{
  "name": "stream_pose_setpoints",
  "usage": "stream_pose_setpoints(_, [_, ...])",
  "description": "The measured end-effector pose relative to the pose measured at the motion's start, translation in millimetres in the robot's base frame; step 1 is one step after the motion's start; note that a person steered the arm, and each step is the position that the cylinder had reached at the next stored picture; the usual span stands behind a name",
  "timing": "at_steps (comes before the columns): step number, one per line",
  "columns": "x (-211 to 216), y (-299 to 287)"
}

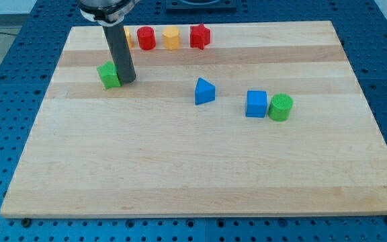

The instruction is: Push the blue triangle parallel to the right of the green star

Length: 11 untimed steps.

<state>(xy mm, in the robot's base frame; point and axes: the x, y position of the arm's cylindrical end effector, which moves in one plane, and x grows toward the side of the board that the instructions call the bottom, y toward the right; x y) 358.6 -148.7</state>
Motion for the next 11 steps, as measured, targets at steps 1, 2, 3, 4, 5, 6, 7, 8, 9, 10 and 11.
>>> stream_pose_setpoints(1, [-7,71])
stream_pose_setpoints(2, [-16,176])
stream_pose_setpoints(3, [9,229])
stream_pose_setpoints(4, [45,209])
stream_pose_setpoints(5, [57,165])
stream_pose_setpoints(6, [59,150])
stream_pose_setpoints(7, [58,130])
stream_pose_setpoints(8, [57,104])
stream_pose_setpoints(9, [45,92])
stream_pose_setpoints(10, [33,78])
stream_pose_setpoints(11, [21,61])
